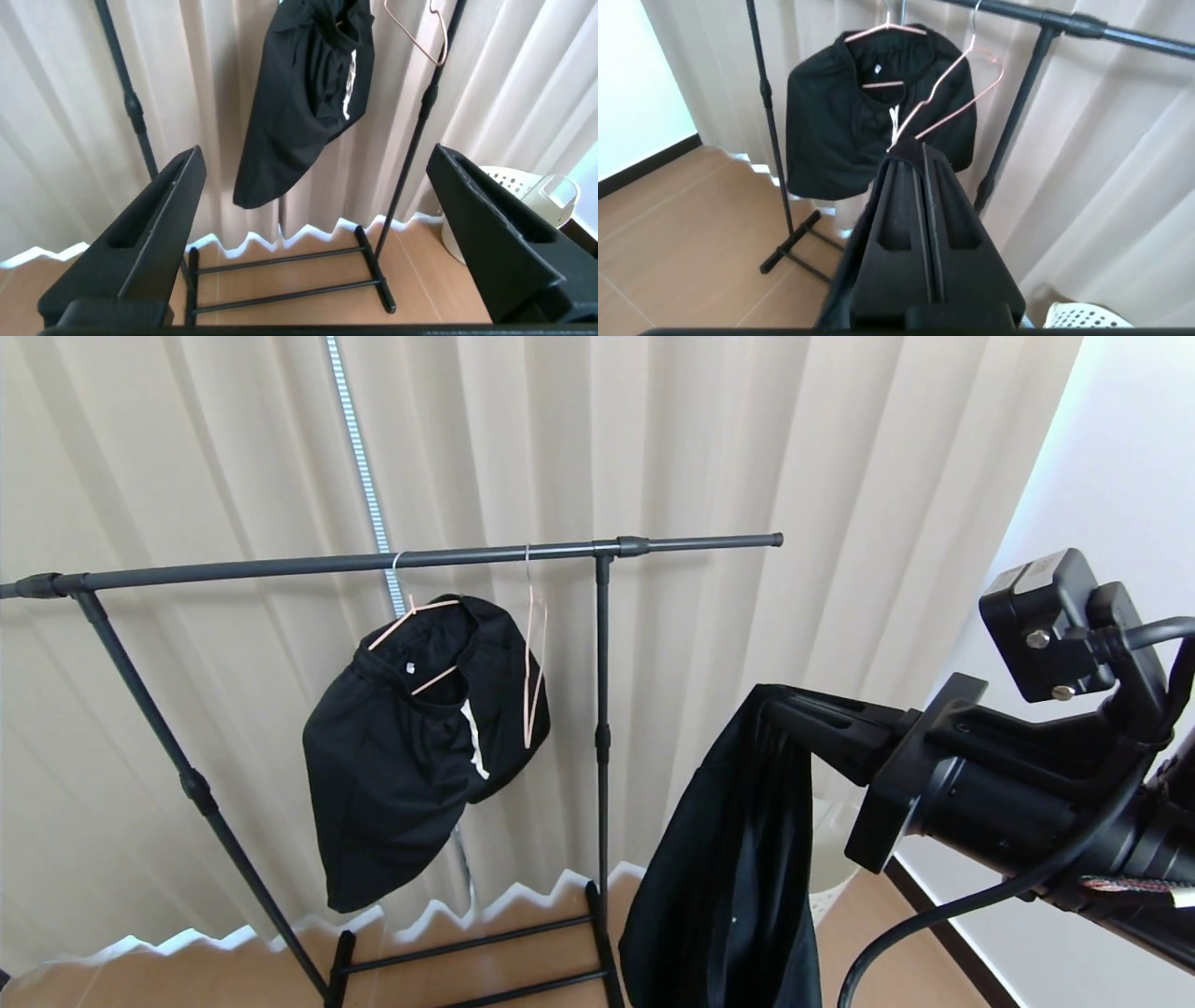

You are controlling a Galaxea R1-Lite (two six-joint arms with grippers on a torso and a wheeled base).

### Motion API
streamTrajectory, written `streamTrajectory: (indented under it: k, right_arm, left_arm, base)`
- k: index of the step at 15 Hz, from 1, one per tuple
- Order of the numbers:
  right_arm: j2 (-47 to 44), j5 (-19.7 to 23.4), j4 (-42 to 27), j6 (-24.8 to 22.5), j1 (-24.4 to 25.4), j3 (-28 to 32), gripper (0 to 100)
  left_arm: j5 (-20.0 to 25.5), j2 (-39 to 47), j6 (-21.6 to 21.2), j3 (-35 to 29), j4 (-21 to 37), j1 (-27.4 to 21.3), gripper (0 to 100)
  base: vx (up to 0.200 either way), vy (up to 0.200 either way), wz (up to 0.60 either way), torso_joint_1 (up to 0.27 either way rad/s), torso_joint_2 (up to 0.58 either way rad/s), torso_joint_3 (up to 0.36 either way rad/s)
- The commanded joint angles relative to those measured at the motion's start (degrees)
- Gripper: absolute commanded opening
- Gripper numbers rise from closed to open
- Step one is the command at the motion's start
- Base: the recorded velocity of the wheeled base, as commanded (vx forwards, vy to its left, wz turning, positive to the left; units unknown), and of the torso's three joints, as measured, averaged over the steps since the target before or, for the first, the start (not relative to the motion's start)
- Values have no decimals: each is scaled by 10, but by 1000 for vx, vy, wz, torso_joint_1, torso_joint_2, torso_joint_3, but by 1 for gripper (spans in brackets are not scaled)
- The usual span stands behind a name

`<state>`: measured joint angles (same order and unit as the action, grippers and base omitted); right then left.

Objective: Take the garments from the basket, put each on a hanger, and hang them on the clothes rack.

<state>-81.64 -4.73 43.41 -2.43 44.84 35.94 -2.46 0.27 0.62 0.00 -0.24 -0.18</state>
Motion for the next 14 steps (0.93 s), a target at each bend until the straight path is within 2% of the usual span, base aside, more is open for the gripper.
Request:
streamTrajectory:
  k: [1,12,14]
  right_arm:
    - [-1,0,0,1,-1,0,0]
    - [0,-3,0,-11,-2,-2,0]
    - [-3,-15,-10,-15,-2,7,0]
  left_arm:
    - [0,1,0,0,1,0,100]
    - [4,5,-5,0,4,-2,100]
    - [12,41,-11,0,4,-13,100]
  base:
    - [0,0,600,17,2,2]
    - [0,0,0,0,0,0]
    - [0,0,0,0,0,0]
